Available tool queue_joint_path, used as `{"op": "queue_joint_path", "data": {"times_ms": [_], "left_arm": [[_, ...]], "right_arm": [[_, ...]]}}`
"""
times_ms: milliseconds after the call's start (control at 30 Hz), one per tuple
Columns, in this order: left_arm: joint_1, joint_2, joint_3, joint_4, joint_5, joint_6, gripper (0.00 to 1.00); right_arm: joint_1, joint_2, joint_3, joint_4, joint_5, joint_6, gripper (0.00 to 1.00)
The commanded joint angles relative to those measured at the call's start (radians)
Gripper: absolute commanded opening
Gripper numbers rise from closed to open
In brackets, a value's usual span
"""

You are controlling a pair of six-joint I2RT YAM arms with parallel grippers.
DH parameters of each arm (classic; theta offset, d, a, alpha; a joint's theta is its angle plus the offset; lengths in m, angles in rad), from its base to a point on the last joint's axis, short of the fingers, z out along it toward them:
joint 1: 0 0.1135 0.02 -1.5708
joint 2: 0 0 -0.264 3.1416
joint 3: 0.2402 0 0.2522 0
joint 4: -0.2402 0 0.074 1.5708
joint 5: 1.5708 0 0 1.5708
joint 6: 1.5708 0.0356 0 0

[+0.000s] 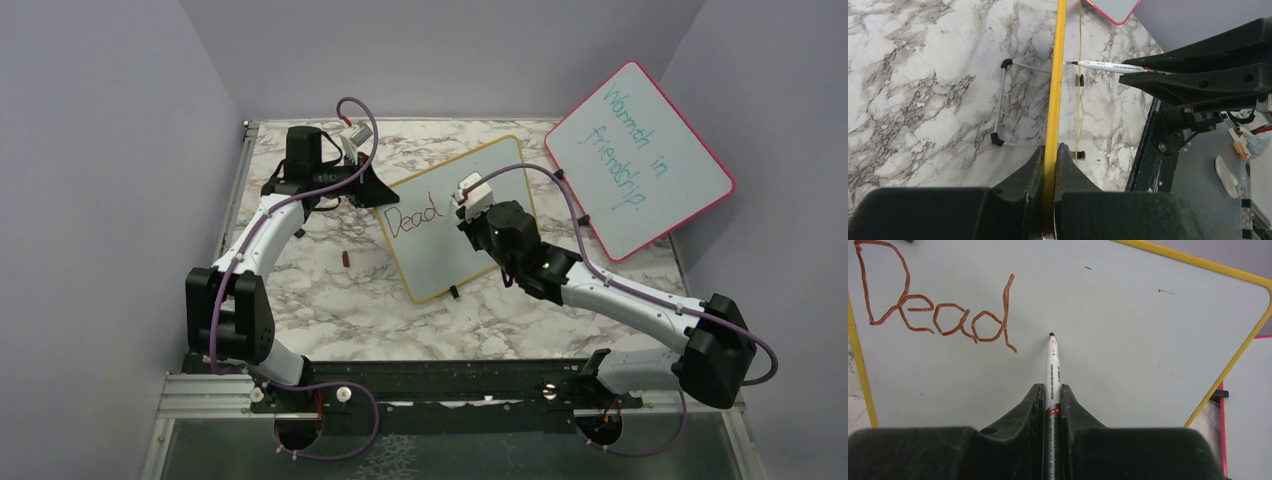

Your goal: Write a sentence on the whiteboard

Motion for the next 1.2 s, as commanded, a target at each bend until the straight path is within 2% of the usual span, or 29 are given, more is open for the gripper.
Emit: {"op": "queue_joint_path", "data": {"times_ms": [0,600,867,1167], "left_arm": [[0.007,0.054,-0.022,-0.067,-0.185,0.109,0.00],[0.009,0.051,-0.020,-0.067,-0.186,0.110,0.00],[0.010,0.052,-0.019,-0.067,-0.191,0.108,0.00],[0.012,0.051,-0.020,-0.067,-0.190,0.108,0.00]], "right_arm": [[-0.017,0.016,0.027,0.024,-0.002,-0.003,0.01],[-0.052,-0.004,0.010,0.031,0.062,0.013,0.00],[-0.052,-0.053,0.008,0.034,-0.035,0.005,0.00],[-0.052,-0.029,0.028,0.050,-0.064,0.005,0.00]]}}
